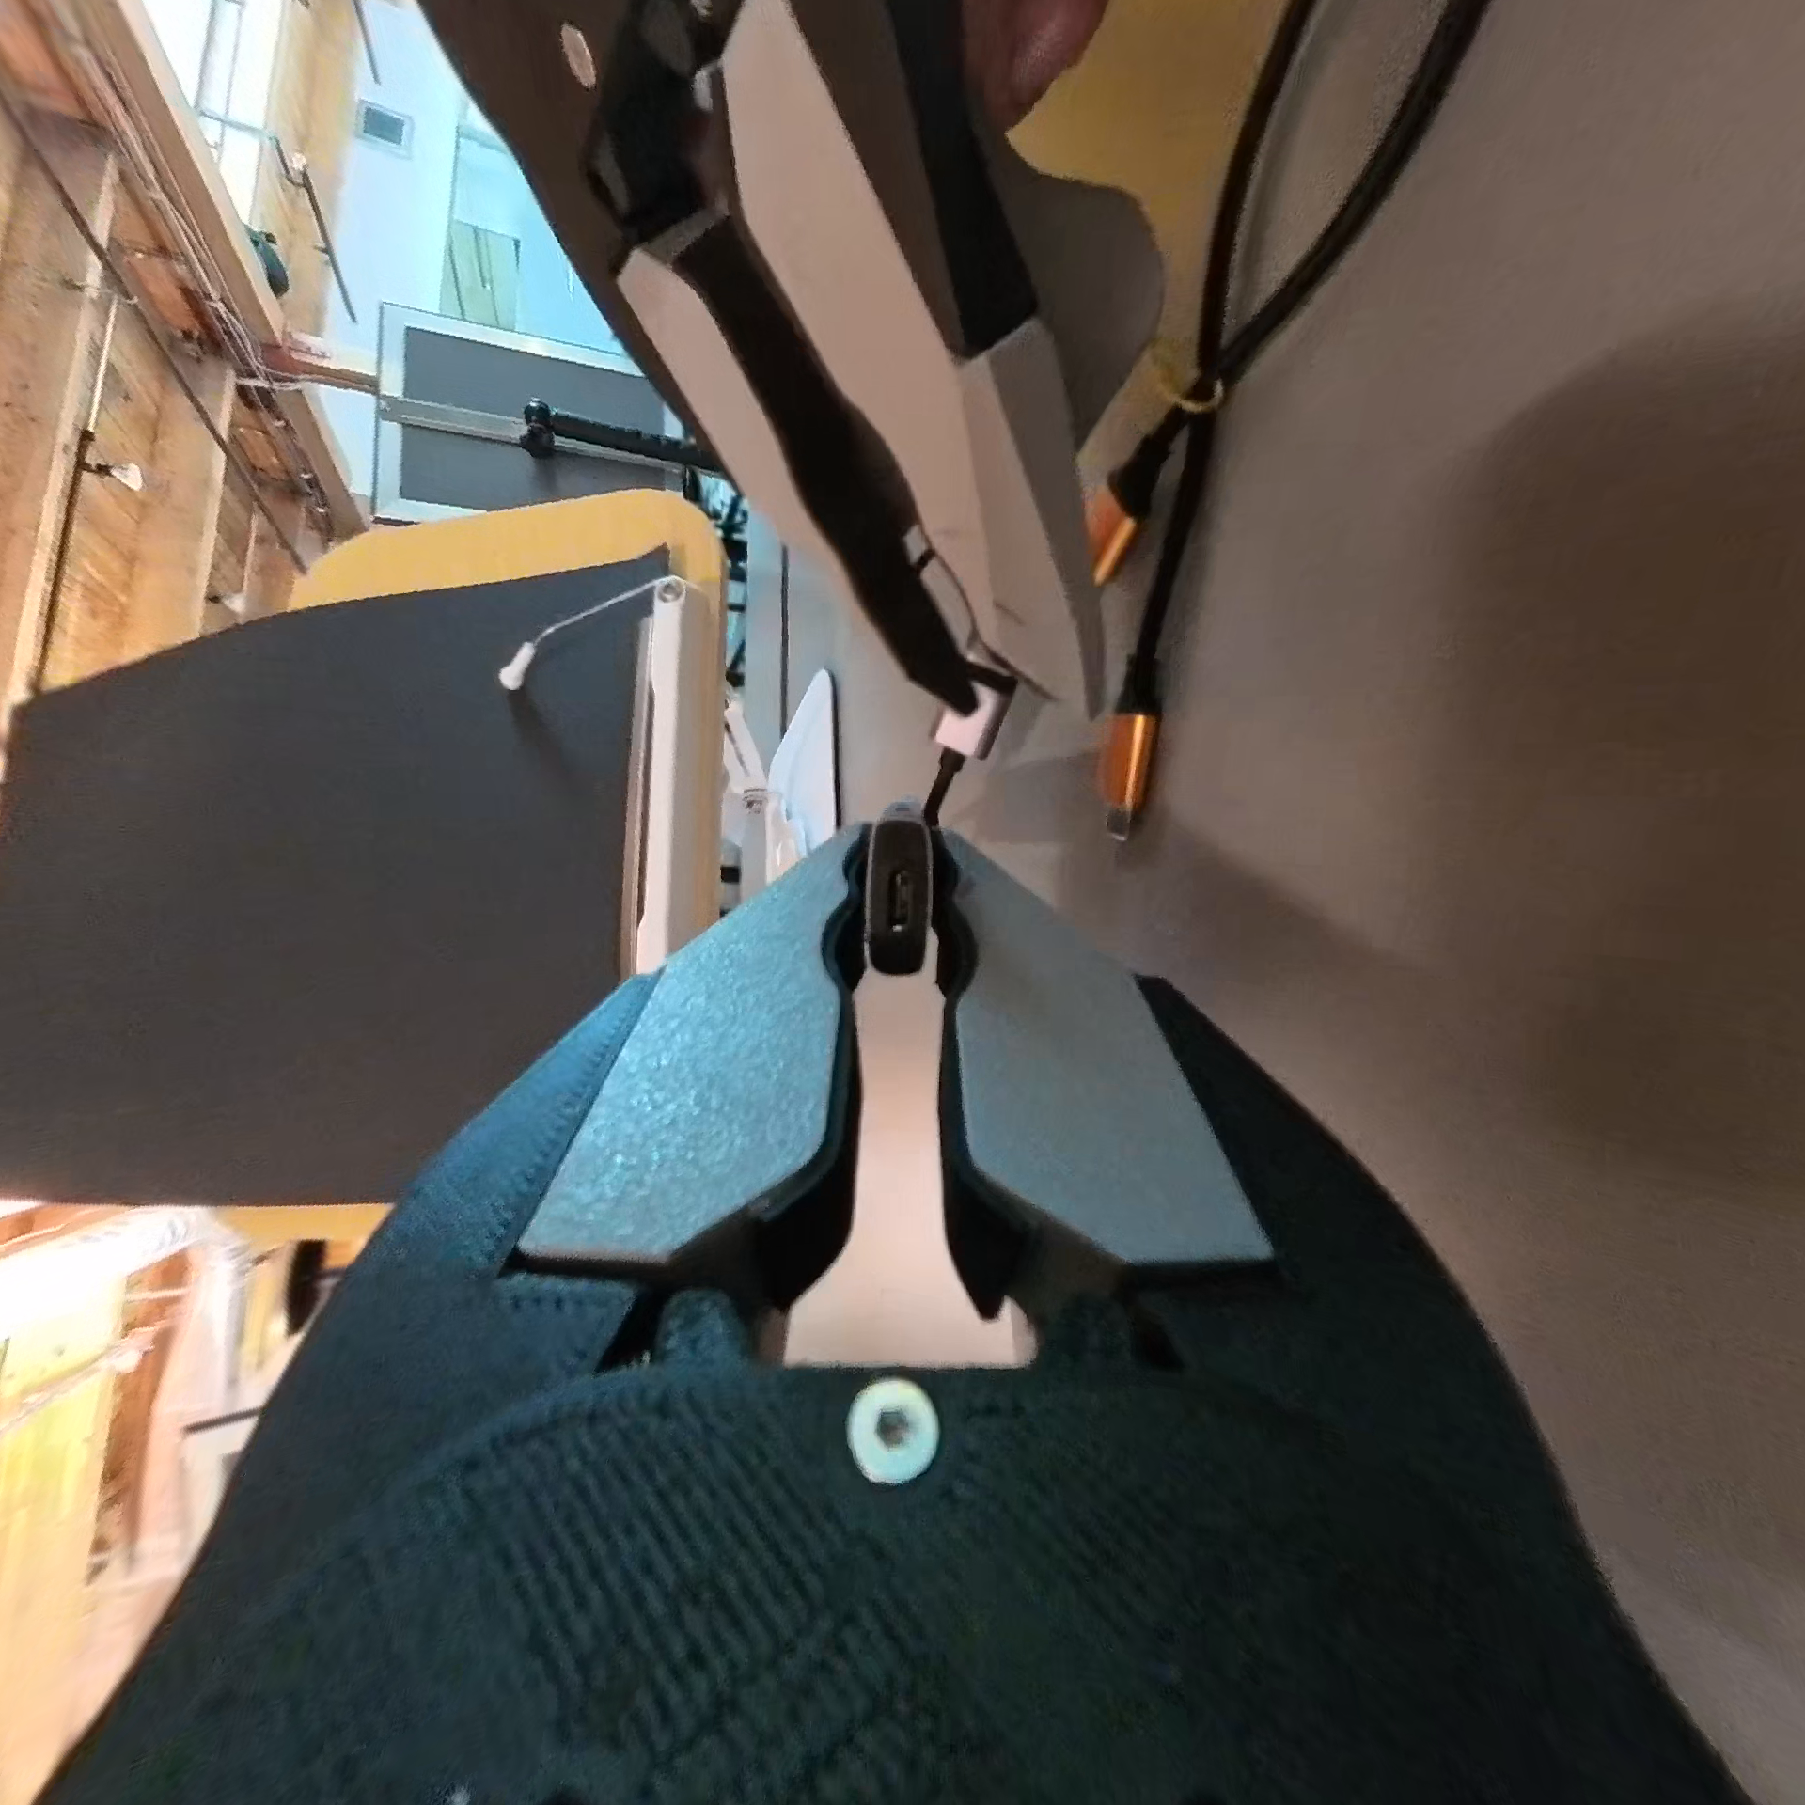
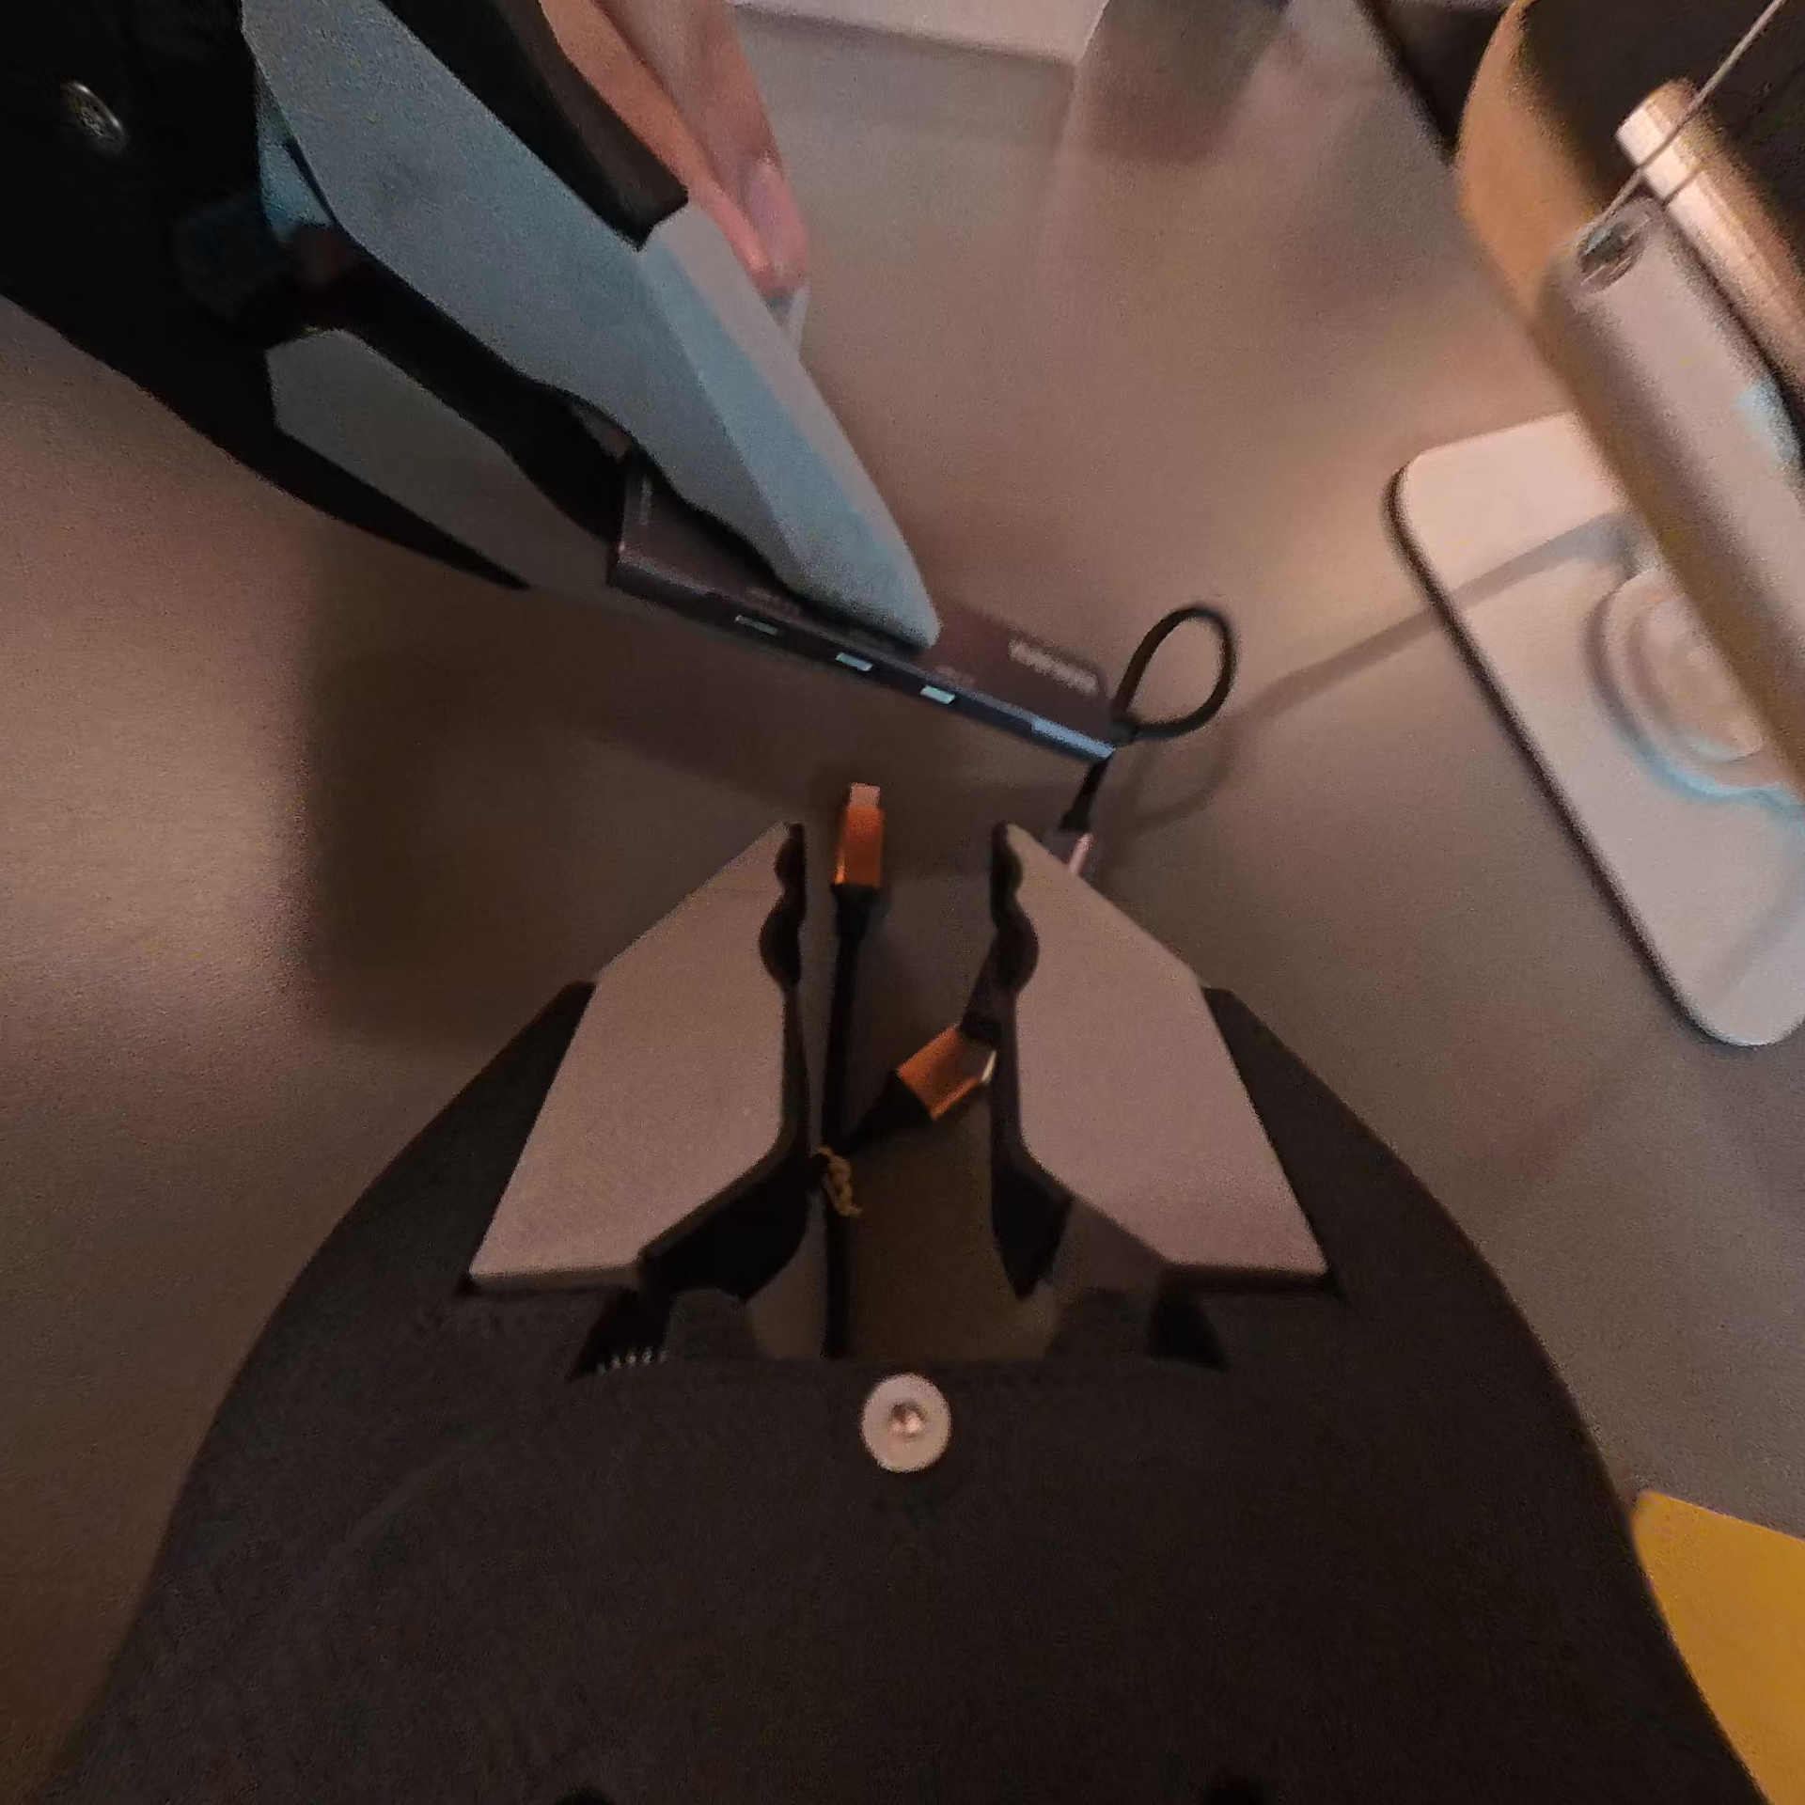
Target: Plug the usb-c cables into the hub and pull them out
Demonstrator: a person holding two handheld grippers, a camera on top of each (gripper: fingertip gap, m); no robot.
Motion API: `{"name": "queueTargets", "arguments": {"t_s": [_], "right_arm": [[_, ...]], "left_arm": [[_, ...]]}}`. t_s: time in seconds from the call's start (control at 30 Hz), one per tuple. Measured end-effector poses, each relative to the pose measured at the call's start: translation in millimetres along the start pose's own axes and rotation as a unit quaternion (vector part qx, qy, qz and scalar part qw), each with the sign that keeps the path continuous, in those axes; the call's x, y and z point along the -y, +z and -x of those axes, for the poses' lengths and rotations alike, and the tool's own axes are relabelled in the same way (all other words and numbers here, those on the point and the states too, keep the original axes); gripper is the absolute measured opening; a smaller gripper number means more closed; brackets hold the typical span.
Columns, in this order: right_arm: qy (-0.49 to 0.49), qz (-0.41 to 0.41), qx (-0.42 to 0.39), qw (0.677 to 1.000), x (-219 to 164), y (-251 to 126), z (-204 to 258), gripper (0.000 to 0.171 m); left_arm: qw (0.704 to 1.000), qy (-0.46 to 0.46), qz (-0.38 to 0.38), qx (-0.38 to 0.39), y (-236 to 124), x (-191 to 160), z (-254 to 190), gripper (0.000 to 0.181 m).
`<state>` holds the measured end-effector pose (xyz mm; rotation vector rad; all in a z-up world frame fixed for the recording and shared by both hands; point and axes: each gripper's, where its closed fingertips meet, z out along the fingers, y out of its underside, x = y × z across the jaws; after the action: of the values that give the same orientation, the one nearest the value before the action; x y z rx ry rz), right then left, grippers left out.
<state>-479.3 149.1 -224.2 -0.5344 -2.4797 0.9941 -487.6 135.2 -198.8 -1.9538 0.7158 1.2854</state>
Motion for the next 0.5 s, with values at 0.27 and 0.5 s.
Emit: {"name": "queueTargets", "arguments": {"t_s": [0.27, 0.5], "right_arm": [[-0.135, -0.022, -0.112, 0.984, 16.2, -2.5, -7.5, 0.037], [-0.12, -0.02, -0.088, 0.989, 9.6, -2.0, -8.2, 0.019]], "left_arm": [[0.991, -0.098, -0.08, -0.032, -10.9, 28.1, 3.9, 0.008], [0.989, -0.109, -0.089, -0.048, -12.6, 33.3, -0.9, 0.007]]}}
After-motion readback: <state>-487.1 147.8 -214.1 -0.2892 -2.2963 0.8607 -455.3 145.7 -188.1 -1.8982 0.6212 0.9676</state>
